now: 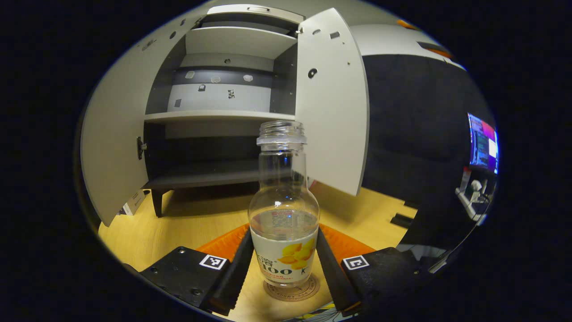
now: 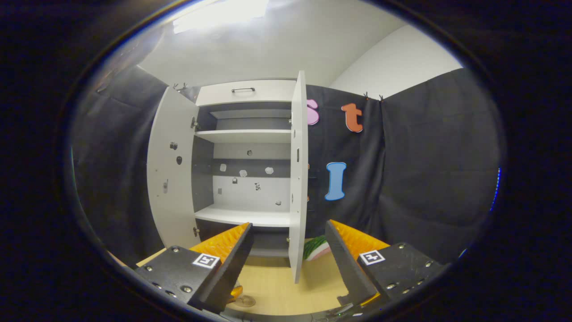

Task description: Grasp the bottle in the cabinet with the left hand and place it on the coaster, then close the right door with the right hand and the left door with the left hand.

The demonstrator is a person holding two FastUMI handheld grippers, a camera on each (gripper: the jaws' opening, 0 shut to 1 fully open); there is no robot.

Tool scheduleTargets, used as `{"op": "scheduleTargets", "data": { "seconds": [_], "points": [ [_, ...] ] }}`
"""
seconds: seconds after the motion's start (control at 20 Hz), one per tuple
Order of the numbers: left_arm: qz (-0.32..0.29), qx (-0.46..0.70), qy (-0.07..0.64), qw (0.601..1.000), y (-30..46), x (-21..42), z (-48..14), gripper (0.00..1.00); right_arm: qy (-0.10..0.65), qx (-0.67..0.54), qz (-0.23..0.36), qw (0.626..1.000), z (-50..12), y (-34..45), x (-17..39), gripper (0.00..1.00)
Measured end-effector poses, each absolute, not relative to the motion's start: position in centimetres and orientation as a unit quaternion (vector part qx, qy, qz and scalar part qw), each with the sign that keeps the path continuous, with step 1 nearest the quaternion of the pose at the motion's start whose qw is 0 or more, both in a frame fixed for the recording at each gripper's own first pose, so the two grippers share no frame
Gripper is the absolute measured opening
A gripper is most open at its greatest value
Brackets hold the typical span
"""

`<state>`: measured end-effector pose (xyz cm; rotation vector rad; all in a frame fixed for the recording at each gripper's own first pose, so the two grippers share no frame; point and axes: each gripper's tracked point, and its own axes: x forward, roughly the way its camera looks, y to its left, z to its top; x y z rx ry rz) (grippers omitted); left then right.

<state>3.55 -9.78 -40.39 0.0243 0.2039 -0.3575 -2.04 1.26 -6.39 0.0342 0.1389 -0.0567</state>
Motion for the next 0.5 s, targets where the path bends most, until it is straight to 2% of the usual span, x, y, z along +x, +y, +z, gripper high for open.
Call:
{"op": "scheduleTargets", "data": {
  "seconds": [0.25, 0.5],
  "points": [
    [-0.210, 0.017, 0.070, 0.975, -12.1, 3.1, -42.1, 0.80, 0.078, 0.002, -0.010, 0.997, -8.5, 1.8, 1.2, 0.98],
    [-0.208, 0.041, 0.089, 0.973, -11.9, 3.2, -44.5, 0.80, 0.063, 0.048, 0.017, 0.997, -8.9, 2.9, 1.2, 0.98]
  ]
}}
